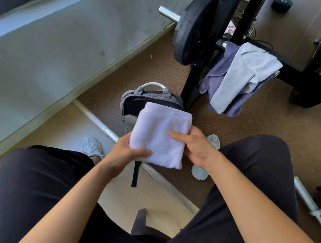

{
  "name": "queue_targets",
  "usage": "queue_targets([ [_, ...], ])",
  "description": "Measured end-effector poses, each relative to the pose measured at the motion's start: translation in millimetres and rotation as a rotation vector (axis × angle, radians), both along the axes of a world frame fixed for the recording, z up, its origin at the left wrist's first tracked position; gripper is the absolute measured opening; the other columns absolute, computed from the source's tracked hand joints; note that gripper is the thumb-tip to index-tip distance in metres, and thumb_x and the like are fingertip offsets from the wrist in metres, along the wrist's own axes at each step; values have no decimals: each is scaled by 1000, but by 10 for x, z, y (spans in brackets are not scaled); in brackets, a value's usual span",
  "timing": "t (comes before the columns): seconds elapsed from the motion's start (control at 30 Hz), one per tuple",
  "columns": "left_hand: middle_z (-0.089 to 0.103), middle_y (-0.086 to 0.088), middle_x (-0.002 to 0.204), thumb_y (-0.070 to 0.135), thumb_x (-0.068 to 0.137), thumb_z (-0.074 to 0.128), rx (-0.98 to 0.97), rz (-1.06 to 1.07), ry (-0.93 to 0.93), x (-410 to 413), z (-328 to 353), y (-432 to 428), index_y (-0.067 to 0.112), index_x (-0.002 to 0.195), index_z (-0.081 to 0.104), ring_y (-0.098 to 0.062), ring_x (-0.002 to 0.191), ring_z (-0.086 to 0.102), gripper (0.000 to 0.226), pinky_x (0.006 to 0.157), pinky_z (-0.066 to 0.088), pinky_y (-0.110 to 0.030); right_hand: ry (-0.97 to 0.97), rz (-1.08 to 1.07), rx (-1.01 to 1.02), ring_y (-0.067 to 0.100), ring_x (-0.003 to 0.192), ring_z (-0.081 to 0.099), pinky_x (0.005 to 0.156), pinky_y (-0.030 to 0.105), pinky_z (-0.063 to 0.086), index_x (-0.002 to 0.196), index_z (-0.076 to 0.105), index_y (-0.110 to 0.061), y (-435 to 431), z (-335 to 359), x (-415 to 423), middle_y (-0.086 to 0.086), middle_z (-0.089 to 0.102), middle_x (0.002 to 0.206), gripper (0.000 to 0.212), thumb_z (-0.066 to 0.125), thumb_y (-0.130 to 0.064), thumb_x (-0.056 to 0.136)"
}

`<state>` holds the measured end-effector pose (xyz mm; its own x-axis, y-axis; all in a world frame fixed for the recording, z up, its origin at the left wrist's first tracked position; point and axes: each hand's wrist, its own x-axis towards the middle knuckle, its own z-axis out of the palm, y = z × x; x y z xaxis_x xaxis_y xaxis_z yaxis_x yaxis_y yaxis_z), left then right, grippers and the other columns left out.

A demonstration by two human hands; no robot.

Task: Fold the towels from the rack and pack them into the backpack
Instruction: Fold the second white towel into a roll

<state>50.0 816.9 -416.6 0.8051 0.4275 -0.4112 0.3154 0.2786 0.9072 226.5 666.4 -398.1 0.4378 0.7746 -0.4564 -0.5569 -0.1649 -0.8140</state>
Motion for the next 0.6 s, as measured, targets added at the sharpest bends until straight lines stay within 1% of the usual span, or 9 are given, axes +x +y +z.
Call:
queue_targets([
  [0.1, 77, -13, 111, 22, 78, 79, -24, -6, 20, -3, 23, -7, 12, 117, 73, -30, 100, 74, 41, 89, 58, -46, -38, 37, 10, 32, 118, 66, 102, 46, 53, 133, 59, -1, -24, 4, 41, 18, 68, 128, 46, 71, -3, 89],
  [0.23, 76, -11, 110, 28, 75, 85, 117, 88, 37, 12, 13, -6, 16, 117, 68, -30, 102, 73, 46, 87, 60, -54, -139, 42, -25, 27, 112, 70, 94, 36, 58, 126, 64, 2, -23, 0, 12, 17, 71, 122, 42, 72, 3, 85],
  [0.27, 75, -8, 106, 32, 72, 87, 194, 103, 61, 19, 6, -13, 18, 113, 67, -25, 98, 73, 47, 83, 60, -51, -175, 31, -44, 26, 109, 71, 92, 34, 58, 122, 66, 2, -16, -17, -11, 16, 72, 119, 39, 74, 4, 84],
  [0.33, 71, 2, 96, 37, 66, 87, 382, 133, 117, 30, -4, -49, 23, 105, 64, -12, 85, 67, 48, 72, 57, -39, -263, 2, -103, 22, 103, 72, 87, 31, 59, 114, 70, -1, 5, -60, -72, 14, 75, 113, 32, 76, 2, 83],
  [0.37, 69, 7, 96, 37, 64, 87, 475, 144, 139, 40, -4, -77, 26, 104, 61, -11, 85, 65, 49, 71, 54, -35, -297, -15, -133, 20, 102, 73, 86, 31, 59, 111, 72, -4, 20, -83, -107, 12, 76, 110, 28, 77, 0, 84],
  [0.4, 67, 12, 99, 37, 65, 86, 573, 148, 167, 53, -1, -111, 30, 105, 58, -11, 88, 63, 49, 72, 53, -34, -318, -35, -164, 19, 101, 73, 86, 32, 59, 108, 73, -7, 35, -104, -141, 10, 76, 108, 24, 78, -3, 84],
  [0.47, 61, 15, 104, 33, 71, 81, 810, 141, 243, 84, 16, -190, 37, 108, 51, -15, 93, 60, 47, 73, 50, -37, -319, -82, -226, 19, 100, 73, 88, 36, 59, 105, 74, -11, 65, -152, -203, 7, 77, 104, 19, 78, -12, 87],
  [0.53, 57, 12, 109, 30, 77, 74, 1040, 131, 284, 110, 30, -257, 38, 113, 47, -21, 96, 60, 46, 68, 49, -39, -260, -118, -267, 23, 100, 73, 87, 39, 59, 108, 73, -11, 96, -178, -259, 8, 77, 103, 19, 74, -19, 90],
  [0.6, 57, 3, 110, 23, 77, 71, 1219, 99, 237, 123, 26, -319, 31, 121, 51, -28, 93, 61, 49, 58, 42, -35, -199, -128, -281, 27, 101, 72, 81, 38, 58, 110, 70, -12, 125, -188, -305, 10, 76, 103, 21, 70, -23, 94],
])
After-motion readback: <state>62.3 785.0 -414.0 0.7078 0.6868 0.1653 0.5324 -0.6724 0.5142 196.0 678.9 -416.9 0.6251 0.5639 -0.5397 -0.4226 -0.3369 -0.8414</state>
